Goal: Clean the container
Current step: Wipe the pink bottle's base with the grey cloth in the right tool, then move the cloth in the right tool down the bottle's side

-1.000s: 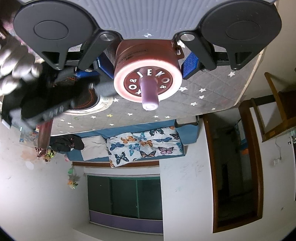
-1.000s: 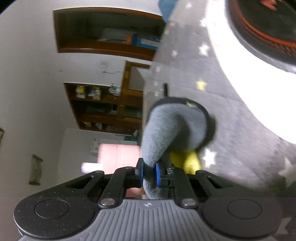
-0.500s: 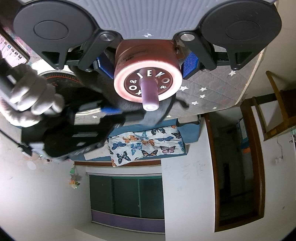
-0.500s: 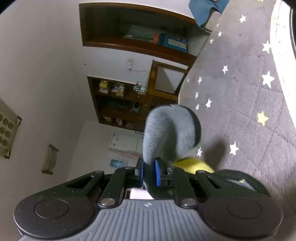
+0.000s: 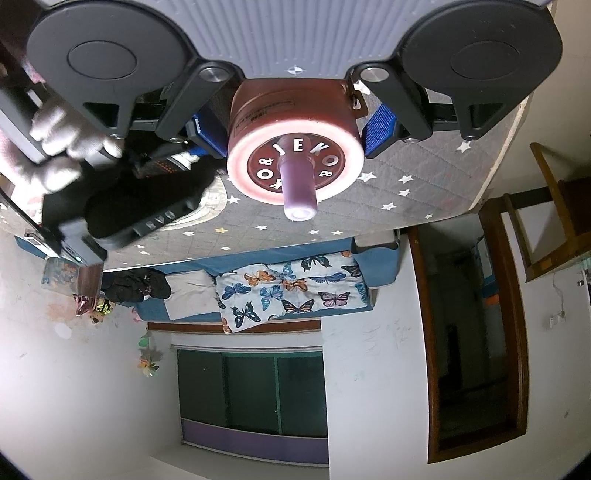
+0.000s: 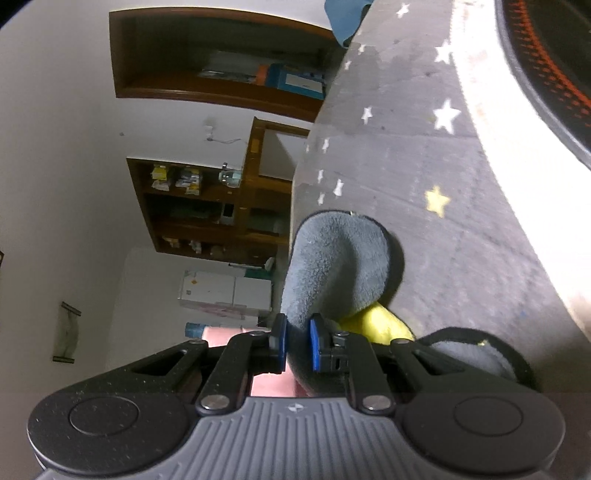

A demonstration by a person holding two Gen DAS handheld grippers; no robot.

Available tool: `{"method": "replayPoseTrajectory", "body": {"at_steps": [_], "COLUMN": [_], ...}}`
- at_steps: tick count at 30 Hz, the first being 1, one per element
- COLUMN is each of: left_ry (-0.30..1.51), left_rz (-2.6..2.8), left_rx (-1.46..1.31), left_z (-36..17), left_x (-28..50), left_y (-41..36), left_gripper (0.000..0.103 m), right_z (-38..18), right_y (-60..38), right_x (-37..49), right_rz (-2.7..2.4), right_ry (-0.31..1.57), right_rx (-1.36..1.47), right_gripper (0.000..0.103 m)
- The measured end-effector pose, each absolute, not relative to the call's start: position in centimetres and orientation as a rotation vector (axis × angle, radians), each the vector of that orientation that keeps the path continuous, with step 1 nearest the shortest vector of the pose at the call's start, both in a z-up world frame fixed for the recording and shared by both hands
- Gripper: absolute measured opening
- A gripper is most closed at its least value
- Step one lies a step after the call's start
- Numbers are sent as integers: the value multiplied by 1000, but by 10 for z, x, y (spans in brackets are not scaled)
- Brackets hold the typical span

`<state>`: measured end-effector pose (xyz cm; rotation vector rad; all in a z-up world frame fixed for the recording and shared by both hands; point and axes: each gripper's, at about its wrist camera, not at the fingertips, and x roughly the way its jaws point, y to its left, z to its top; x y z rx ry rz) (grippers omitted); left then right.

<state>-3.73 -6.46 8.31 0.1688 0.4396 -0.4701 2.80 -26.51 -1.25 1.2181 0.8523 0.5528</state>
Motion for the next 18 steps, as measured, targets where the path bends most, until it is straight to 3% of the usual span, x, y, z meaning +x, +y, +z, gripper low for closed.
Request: {"method": "replayPoseTrajectory", "body": {"at_steps": [7,18], "left_ry": [440,420], "left_rz": [-454,-470], "left_rx": [164,147], "left_z": [88,99], "left_x": [-39,-45], "left_y": [-66,-53], "left_gripper": [82,81], "right_z": [-13,41], "right_y": [-274,-278], "right_x": [1,-12], "right_rz": [565,703], "right_ry": [844,698], "right_rx": [1259,1247], "right_gripper": [13,13]}}
